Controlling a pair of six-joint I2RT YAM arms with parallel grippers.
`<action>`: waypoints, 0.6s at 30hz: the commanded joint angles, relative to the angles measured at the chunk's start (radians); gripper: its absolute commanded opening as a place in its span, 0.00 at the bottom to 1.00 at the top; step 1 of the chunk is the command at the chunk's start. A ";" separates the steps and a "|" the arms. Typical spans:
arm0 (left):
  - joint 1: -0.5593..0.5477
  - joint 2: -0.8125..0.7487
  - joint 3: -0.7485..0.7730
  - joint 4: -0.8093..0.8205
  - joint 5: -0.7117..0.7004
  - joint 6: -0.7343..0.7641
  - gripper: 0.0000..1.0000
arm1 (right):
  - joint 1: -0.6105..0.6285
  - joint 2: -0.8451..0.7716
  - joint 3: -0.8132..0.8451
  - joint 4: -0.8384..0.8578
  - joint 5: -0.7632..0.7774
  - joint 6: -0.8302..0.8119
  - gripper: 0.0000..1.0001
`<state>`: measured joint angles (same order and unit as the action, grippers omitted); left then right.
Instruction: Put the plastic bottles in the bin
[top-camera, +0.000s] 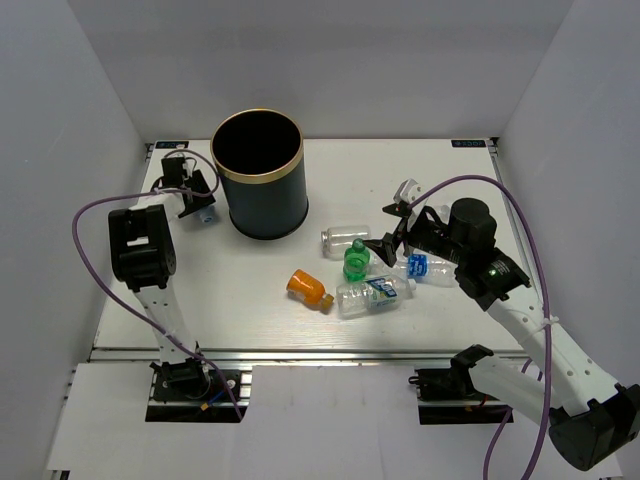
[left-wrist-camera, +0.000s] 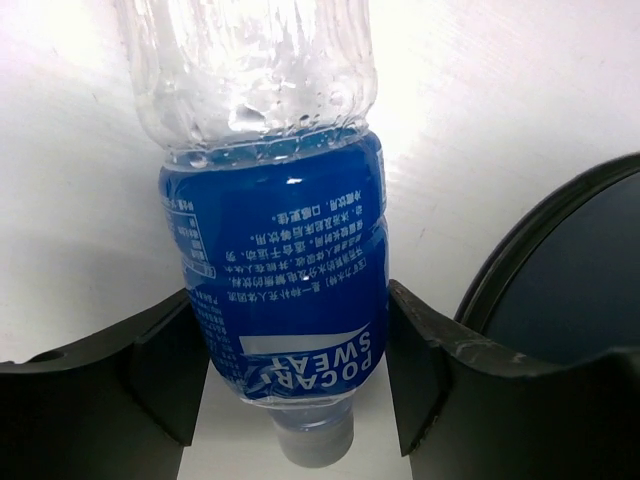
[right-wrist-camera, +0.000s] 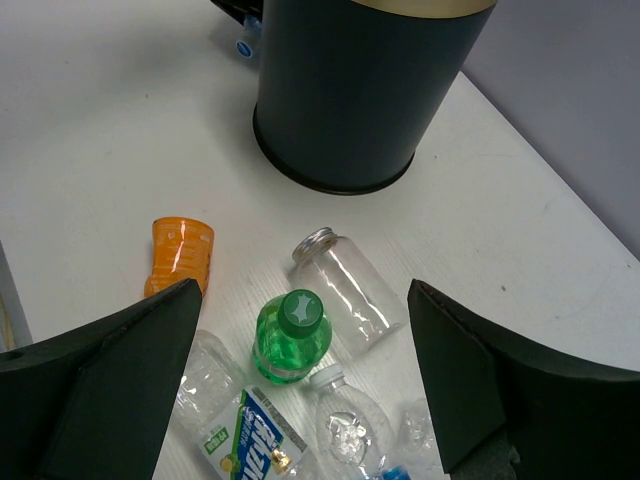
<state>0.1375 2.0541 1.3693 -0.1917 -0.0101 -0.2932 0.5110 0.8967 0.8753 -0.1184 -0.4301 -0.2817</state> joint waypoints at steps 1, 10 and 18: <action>0.004 -0.035 0.007 -0.002 -0.027 0.015 0.19 | 0.004 -0.007 0.013 0.019 -0.019 -0.010 0.90; -0.015 -0.317 -0.068 -0.035 -0.111 0.045 0.00 | 0.004 -0.007 0.011 0.016 -0.032 -0.004 0.90; -0.015 -0.639 -0.098 -0.055 -0.134 0.055 0.00 | 0.000 0.004 0.013 0.010 -0.059 0.001 0.85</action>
<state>0.1268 1.5227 1.2816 -0.2508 -0.1238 -0.2516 0.5110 0.8967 0.8753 -0.1196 -0.4603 -0.2810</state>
